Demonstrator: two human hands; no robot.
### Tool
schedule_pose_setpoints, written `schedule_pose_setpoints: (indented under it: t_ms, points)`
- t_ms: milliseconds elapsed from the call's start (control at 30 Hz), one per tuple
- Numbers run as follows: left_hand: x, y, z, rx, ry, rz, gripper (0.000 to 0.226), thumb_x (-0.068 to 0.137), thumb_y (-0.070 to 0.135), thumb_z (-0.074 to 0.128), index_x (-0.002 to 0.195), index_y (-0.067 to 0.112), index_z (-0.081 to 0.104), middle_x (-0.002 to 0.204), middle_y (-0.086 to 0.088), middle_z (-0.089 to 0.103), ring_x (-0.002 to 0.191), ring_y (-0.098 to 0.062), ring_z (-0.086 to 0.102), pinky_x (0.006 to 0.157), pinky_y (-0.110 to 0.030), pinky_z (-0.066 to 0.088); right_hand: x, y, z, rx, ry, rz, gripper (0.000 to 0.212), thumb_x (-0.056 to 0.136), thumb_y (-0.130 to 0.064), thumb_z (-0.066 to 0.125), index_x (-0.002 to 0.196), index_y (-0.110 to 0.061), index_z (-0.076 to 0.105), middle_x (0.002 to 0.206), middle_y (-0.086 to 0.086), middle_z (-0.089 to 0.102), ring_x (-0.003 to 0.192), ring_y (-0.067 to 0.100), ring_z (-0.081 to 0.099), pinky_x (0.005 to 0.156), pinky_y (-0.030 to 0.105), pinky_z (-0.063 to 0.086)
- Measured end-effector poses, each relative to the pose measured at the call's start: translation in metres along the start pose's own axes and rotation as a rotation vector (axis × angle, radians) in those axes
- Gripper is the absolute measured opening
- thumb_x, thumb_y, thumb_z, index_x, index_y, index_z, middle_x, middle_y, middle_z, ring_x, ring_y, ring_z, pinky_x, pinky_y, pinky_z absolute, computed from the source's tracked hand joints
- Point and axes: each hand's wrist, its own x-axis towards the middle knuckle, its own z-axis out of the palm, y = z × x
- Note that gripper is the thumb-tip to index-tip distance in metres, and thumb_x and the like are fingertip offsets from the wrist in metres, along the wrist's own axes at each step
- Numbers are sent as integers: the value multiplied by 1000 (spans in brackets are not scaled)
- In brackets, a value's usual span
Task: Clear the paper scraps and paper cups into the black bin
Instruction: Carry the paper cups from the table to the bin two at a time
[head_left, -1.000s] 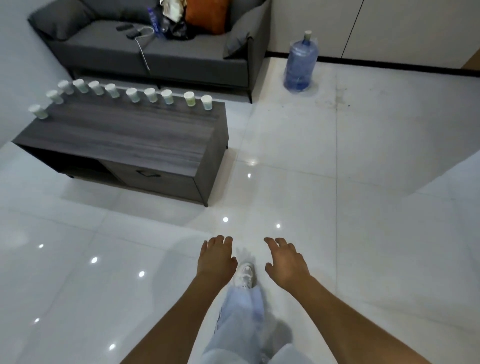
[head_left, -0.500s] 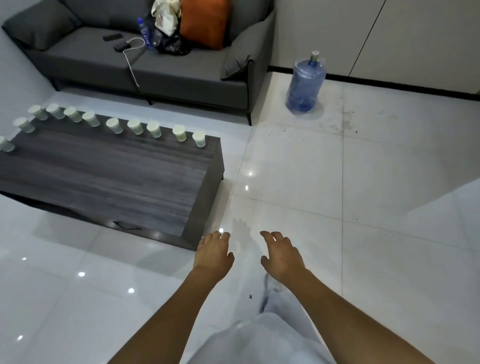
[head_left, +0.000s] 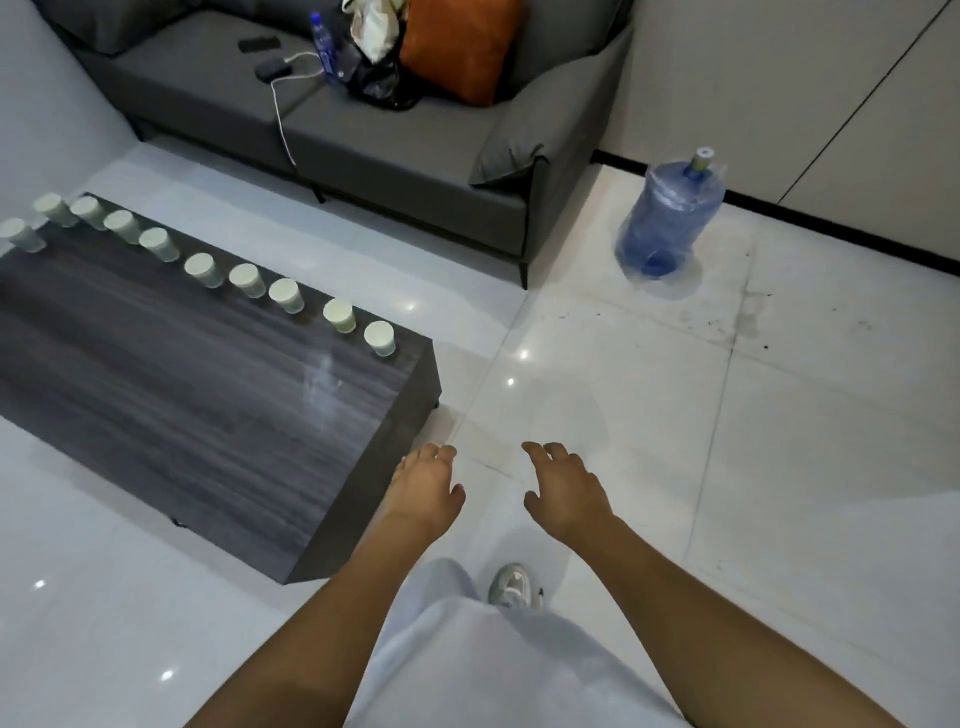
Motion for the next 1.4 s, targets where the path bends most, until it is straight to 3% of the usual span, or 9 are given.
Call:
schedule_pose_setpoints:
  t_ms: [333, 633, 800, 967, 1400]
  points:
    - [134, -6, -56, -86, -27, -193, 51, 92, 27, 52, 139, 15, 39, 138, -6, 43, 130, -25, 36, 109, -35, 32, 165, -9, -81, -103, -79, -145, 62, 93, -24, 52, 149, -24, 24, 146, 6, 34, 125, 27, 43, 95, 38, 45]
    - [252, -34, -124, -209, 62, -373, 44, 91, 24, 51, 133, 16, 44, 134, -6, 46, 126, -26, 39, 108, -36, 33, 318, -63, -154, -204, -125, -324, 63, 93, -21, 52, 149, -23, 23, 147, 6, 35, 123, 27, 44, 93, 35, 44]
    - [274, -35, -137, -183, 44, -448, 41, 91, 21, 49, 132, 16, 45, 132, -5, 47, 125, -25, 40, 109, -36, 30, 364, -83, -174, -266, -192, -432, 63, 93, -22, 52, 149, -25, 23, 146, 5, 36, 123, 26, 44, 92, 34, 45]
    - [310, -31, -148, -278, 65, -630, 43, 91, 25, 49, 132, 14, 43, 132, -6, 46, 125, -26, 40, 111, -37, 29, 430, -103, -200, -372, -266, -593, 63, 94, -22, 52, 149, -25, 22, 147, 4, 35, 124, 25, 44, 94, 35, 46]
    - [352, 9, -150, -554, 251, -1061, 49, 92, 22, 51, 139, 16, 39, 135, -4, 47, 126, -25, 41, 107, -34, 32, 510, -140, -225, -733, -437, -1018, 63, 91, -16, 52, 148, -22, 26, 145, 9, 37, 124, 29, 42, 96, 38, 43]
